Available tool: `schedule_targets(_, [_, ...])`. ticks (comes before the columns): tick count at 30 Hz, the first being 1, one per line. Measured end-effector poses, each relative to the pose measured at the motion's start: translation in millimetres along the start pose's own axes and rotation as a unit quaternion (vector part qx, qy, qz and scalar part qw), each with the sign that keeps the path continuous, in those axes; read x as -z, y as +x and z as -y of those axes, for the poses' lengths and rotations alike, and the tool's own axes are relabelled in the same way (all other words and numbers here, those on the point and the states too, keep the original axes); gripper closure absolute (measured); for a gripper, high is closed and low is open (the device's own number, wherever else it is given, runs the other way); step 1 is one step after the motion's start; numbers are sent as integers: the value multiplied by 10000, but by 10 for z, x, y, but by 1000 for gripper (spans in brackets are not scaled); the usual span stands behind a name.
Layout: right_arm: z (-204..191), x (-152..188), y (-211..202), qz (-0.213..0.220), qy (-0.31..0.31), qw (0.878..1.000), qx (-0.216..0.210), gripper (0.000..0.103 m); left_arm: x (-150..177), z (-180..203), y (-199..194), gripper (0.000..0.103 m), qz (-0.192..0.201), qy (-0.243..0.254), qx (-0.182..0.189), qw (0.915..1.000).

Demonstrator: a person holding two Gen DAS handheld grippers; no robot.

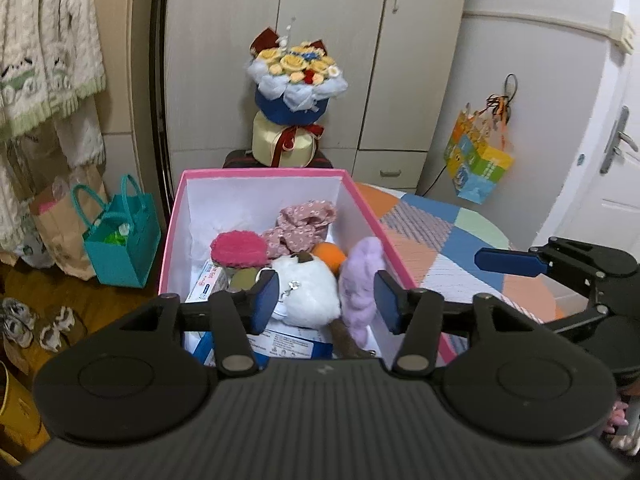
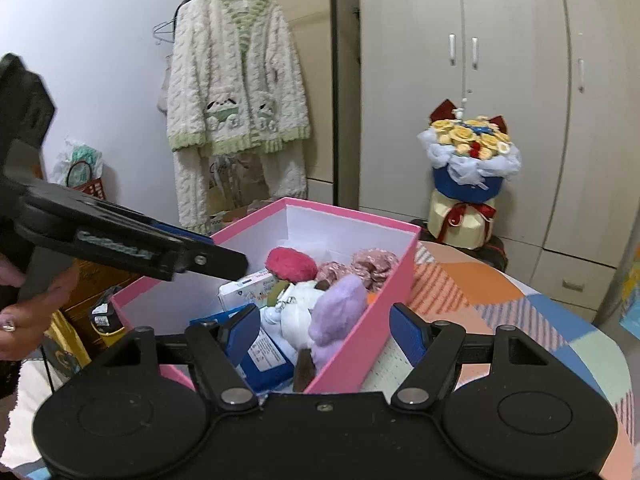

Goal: Organize soft objects

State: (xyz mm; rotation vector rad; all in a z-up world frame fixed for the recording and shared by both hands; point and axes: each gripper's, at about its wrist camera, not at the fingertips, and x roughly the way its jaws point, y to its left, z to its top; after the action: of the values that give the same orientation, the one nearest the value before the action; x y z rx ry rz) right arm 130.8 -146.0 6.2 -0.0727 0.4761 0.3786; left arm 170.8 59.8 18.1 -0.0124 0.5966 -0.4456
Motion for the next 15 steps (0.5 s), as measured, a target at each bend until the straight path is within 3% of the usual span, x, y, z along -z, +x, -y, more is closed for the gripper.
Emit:
schedule_targets(9, [-76,50,-464,117,181,9996,167,26,113,261,-523,37,262,345,-3,9991])
schedule_targets(15, [-148,99,-787,194,250,9988,367,20,173,397,-780,21,392,489,39,9980])
